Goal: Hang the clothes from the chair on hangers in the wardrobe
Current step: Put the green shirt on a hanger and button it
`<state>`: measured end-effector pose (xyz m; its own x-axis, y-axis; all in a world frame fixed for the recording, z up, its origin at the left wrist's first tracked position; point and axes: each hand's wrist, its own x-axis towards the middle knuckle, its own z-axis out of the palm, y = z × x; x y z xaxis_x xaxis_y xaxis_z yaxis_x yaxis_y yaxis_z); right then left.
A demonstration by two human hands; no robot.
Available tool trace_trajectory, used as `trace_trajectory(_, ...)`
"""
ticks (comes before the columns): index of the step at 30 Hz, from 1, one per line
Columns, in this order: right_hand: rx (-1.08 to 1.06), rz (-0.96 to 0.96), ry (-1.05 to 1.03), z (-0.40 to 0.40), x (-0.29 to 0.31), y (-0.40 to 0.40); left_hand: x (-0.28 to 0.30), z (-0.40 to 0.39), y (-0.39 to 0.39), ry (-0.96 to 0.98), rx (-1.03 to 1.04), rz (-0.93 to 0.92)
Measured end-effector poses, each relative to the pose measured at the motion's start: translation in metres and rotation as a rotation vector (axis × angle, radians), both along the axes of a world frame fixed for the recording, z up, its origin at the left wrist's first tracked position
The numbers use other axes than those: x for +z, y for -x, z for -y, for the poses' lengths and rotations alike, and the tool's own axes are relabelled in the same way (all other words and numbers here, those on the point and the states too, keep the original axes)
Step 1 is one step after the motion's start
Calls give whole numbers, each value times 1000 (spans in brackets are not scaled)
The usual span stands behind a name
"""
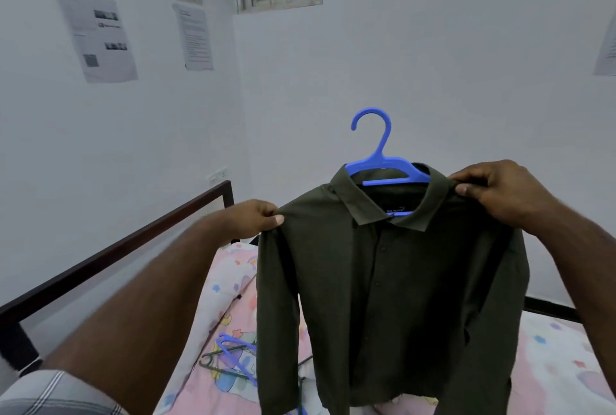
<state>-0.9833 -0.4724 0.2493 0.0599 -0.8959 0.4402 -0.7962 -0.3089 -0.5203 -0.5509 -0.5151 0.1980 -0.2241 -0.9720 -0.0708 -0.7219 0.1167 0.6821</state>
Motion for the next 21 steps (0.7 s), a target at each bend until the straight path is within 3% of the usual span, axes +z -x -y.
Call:
trace_trajectory(4,-11,19,-12,-1,-2,10,-6,3,-5,90,116,-95)
trace_trajectory(8,-32,-25,-36,-5,-4,16,0,10,0,328,281,-298)
trace_trajectory(12,-58,-32,-51,-8,-9,19,15,4,8,499,244,-512)
trace_trajectory(14,-76,39,-19,-9,-10,21,14,1,3,468,192,-471)
trace_trajectory(17,-96,66,30,-11,-10,23,-2,0,-8,348,179,-229)
trace_trajectory(21,-95,62,59,-11,-9,18,-8,6,-1,366,235,-256)
